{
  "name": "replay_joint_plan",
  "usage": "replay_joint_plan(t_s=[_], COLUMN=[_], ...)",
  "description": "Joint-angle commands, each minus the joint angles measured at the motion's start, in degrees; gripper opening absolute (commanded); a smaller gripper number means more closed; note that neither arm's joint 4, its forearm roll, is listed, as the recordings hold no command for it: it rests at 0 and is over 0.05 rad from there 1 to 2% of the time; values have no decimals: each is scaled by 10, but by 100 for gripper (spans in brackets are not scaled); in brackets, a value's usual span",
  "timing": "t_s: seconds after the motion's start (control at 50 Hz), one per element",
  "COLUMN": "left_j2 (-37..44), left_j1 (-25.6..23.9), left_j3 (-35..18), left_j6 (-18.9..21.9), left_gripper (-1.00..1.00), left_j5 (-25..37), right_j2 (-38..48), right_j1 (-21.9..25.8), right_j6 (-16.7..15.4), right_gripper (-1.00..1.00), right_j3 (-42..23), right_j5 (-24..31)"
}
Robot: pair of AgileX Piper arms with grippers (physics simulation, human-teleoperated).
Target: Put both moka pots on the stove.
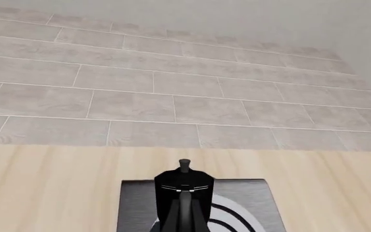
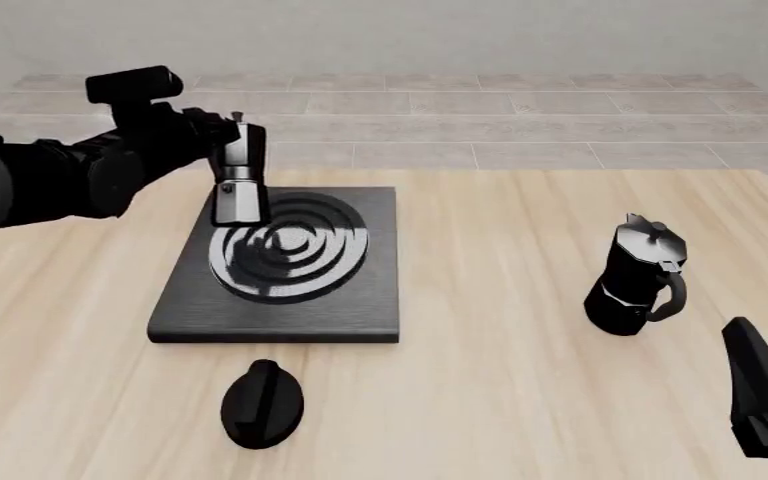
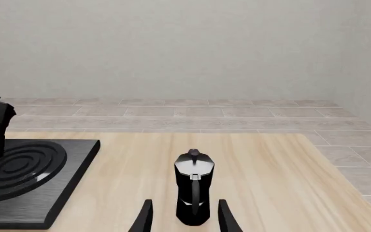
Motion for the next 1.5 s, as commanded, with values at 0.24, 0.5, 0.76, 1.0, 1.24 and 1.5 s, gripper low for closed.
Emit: replay_joint_plan(t_s=[0.24,0.5,0.76,1.0,1.24,1.5], left_j2=[34,30,14,-23,-79,-108], left_j1=[-5,-18,-21,-13,-23,-28], left_j3=[-34,-14,23,62,124,161], left_j6=[20,36,46,36,32,26], left_gripper=[-100,-100,-100,-100,-100,-100], left_j5=[-34,-37,-34,-11,-20,-21], right_j2=[0,0,0,0,0,0], right_j1=[0,0,0,0,0,0], right_j6=[0,0,0,0,0,0], right_gripper=[100,100,100,100,100,100], right_j3=[0,0,0,0,0,0], right_j5=[0,0,0,0,0,0])
